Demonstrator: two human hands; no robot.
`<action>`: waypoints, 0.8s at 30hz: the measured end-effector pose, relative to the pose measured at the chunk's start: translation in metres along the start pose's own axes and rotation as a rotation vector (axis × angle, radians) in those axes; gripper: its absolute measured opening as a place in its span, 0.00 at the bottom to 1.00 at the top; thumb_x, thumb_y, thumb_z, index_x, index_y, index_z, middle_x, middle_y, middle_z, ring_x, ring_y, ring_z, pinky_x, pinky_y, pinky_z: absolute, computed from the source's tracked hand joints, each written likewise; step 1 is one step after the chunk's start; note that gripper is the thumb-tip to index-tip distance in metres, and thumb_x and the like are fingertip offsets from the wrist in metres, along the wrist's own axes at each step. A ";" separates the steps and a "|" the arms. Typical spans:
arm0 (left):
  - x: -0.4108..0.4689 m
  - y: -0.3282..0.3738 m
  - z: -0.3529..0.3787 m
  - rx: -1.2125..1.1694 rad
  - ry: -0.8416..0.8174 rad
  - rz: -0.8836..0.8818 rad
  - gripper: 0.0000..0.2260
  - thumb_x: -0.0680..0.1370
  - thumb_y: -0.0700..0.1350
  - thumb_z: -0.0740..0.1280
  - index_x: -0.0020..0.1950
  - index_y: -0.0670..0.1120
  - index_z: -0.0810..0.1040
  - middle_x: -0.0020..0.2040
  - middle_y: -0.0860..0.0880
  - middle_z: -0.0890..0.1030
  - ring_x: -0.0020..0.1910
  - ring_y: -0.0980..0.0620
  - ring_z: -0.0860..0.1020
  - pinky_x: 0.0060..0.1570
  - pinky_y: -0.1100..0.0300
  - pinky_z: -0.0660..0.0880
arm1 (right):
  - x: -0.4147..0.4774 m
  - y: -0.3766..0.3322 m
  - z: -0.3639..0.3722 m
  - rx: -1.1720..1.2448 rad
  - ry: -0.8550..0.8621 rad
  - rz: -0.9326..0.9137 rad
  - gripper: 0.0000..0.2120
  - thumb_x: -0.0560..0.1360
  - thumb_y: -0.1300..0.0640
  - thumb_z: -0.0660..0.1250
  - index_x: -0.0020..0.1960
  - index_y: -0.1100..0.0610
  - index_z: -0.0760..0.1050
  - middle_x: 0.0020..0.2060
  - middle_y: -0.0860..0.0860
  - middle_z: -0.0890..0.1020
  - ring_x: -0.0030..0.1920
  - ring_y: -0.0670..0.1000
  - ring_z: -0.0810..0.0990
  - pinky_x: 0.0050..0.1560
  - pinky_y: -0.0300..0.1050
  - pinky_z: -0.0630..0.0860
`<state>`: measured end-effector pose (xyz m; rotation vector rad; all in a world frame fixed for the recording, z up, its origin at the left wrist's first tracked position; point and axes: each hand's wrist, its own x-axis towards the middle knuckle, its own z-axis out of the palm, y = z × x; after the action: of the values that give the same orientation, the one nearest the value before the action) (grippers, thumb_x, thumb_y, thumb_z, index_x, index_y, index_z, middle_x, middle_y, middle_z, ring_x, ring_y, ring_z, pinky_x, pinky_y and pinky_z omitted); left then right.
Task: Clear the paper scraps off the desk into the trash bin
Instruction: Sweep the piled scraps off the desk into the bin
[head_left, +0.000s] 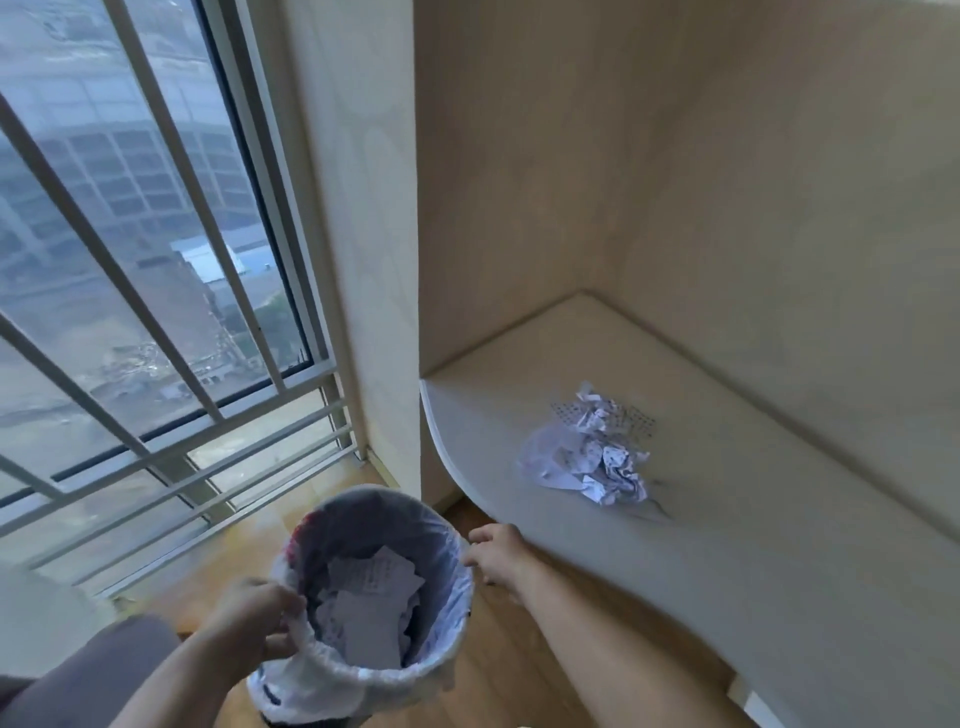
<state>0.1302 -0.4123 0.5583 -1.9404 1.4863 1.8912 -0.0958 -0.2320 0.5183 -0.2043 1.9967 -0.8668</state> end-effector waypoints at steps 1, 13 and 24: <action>0.001 -0.001 0.005 0.020 0.007 -0.004 0.08 0.73 0.25 0.64 0.37 0.34 0.71 0.32 0.42 0.68 0.26 0.46 0.69 0.26 0.55 0.75 | 0.001 -0.002 -0.008 -0.024 0.001 -0.029 0.28 0.68 0.58 0.72 0.67 0.59 0.73 0.61 0.55 0.79 0.59 0.54 0.78 0.57 0.49 0.77; -0.004 -0.005 0.064 0.002 0.097 0.016 0.07 0.74 0.29 0.63 0.39 0.37 0.70 0.36 0.43 0.66 0.31 0.45 0.69 0.34 0.52 0.69 | 0.036 -0.022 -0.178 -0.210 0.300 -0.392 0.13 0.72 0.64 0.70 0.56 0.61 0.79 0.51 0.60 0.84 0.47 0.55 0.81 0.50 0.48 0.74; 0.009 -0.030 0.103 -0.013 0.117 -0.018 0.03 0.74 0.30 0.66 0.46 0.32 0.74 0.44 0.38 0.71 0.38 0.39 0.76 0.40 0.47 0.75 | 0.117 -0.020 -0.282 -0.628 0.319 -0.325 0.46 0.66 0.36 0.73 0.77 0.46 0.55 0.79 0.58 0.49 0.79 0.56 0.48 0.76 0.53 0.53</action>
<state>0.0714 -0.3373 0.5088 -2.0961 1.4837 1.8140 -0.3920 -0.1612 0.5439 -0.8066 2.5385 -0.4516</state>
